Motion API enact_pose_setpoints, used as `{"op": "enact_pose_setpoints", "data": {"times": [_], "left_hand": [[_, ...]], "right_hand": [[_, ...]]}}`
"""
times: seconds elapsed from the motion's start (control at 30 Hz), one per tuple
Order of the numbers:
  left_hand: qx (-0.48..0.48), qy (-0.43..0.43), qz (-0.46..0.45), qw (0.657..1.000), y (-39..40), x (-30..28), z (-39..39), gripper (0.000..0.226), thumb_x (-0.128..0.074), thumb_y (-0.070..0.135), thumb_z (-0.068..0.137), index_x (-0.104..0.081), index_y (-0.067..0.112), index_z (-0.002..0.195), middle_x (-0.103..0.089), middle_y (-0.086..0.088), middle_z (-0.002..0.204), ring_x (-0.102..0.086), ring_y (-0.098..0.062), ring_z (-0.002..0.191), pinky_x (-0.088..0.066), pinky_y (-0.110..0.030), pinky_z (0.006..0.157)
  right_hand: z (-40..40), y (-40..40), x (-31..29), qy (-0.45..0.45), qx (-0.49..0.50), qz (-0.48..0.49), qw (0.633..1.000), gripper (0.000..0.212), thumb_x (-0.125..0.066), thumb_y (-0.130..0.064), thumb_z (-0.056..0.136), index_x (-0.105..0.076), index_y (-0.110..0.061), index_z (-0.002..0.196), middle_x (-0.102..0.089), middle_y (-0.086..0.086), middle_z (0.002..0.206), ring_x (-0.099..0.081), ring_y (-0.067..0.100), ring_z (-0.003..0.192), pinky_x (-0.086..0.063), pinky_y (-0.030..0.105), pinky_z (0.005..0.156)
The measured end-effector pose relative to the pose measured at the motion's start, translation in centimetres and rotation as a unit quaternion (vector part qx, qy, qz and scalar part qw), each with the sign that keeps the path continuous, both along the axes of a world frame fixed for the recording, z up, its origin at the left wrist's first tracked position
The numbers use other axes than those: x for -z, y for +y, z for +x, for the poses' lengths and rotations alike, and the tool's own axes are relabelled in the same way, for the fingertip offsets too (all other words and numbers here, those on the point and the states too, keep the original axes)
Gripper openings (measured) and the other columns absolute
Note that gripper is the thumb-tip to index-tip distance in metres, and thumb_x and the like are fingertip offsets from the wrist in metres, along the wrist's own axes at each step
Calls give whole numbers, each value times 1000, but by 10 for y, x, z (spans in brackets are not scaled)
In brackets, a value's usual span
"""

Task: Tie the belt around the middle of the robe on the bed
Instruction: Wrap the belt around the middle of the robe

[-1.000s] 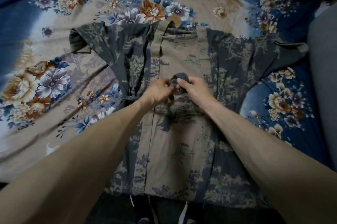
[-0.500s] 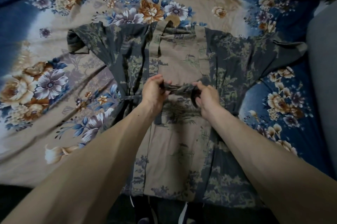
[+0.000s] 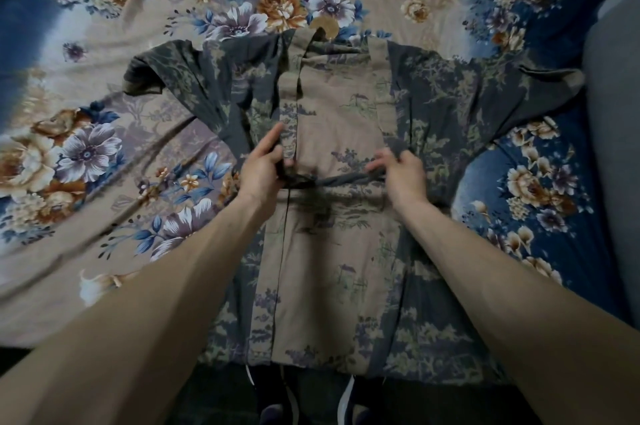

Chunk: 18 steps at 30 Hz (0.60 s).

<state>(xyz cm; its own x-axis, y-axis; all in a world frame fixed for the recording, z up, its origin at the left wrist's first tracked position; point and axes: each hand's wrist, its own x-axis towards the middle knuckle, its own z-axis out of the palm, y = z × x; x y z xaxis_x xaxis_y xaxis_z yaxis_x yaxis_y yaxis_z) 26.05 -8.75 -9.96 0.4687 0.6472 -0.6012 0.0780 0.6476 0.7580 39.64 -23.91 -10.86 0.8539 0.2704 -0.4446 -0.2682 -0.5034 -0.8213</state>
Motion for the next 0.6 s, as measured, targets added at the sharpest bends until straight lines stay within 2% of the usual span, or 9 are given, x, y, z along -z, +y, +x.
{"op": "enact_pose_setpoints", "data": {"times": [0.07,0.13,0.17,0.27,0.33,0.4,0.47,0.53,0.6], "left_hand": [[32,-46,-31,998,-13,-13,22,44,-35,4,100,-51,21,137,-68,1,91,-60,-10,65,-53,-21,53],[54,-80,-56,994,-21,-24,39,43,-33,5,101,-52,19,136,-62,-11,105,-64,-13,72,-57,-23,59],[58,-91,-64,992,-23,-28,45,42,-33,5,101,-54,18,135,-62,-14,107,-65,-14,75,-57,-23,62],[67,-119,-52,989,-22,-33,51,42,-31,2,100,-58,14,130,-65,-5,110,-64,-15,95,-53,-23,76],[83,-132,-21,988,-20,-31,51,42,-29,-3,99,-58,10,126,-64,4,113,-59,-16,113,-49,-22,87],[96,-131,0,987,-19,-30,50,42,-28,-6,98,-59,11,120,-61,2,121,-54,-18,121,-46,-23,95],[109,-124,22,986,-19,-28,49,43,-29,-7,97,-58,13,122,-58,-5,127,-53,-19,123,-47,-23,94],[119,-93,59,987,-20,-24,47,45,-34,-4,97,-50,20,132,-59,-8,128,-57,-16,116,-50,-20,88],[132,-19,93,987,-24,-19,42,47,-44,12,99,-36,27,143,-62,0,117,-63,-7,97,-52,-14,76]], "right_hand": [[-14,19,-7,113,-65,124,984,21,-44,-13,100,-61,-9,88,-54,3,56,-50,9,39,-44,23,48],[-23,33,-12,193,-101,181,959,18,-44,-5,97,-60,-12,92,-48,-6,48,-35,3,33,-35,22,46],[-25,36,-14,225,-101,197,949,21,-43,-2,95,-58,-15,87,-44,-9,43,-30,3,32,-31,23,47],[-21,34,-16,323,-84,226,915,22,-45,1,90,-52,-15,77,-38,-5,40,-24,6,30,-28,25,46],[-19,28,-15,332,-126,196,914,19,-53,-3,90,-50,-12,74,-40,-3,42,-26,6,32,-30,24,44],[-21,24,-10,318,-169,175,916,19,-62,-11,89,-52,-13,73,-39,-4,43,-27,6,34,-30,24,44],[-22,26,-7,293,-163,158,929,17,-67,-15,87,-56,-15,73,-41,-4,45,-33,6,37,-28,23,41],[-20,29,-6,257,-125,135,949,11,-68,-17,87,-62,-15,78,-50,-4,51,-41,7,44,-29,22,39],[-18,32,-6,232,-100,130,959,12,-68,-23,87,-63,-16,78,-52,-6,49,-42,6,41,-30,22,38]]}}
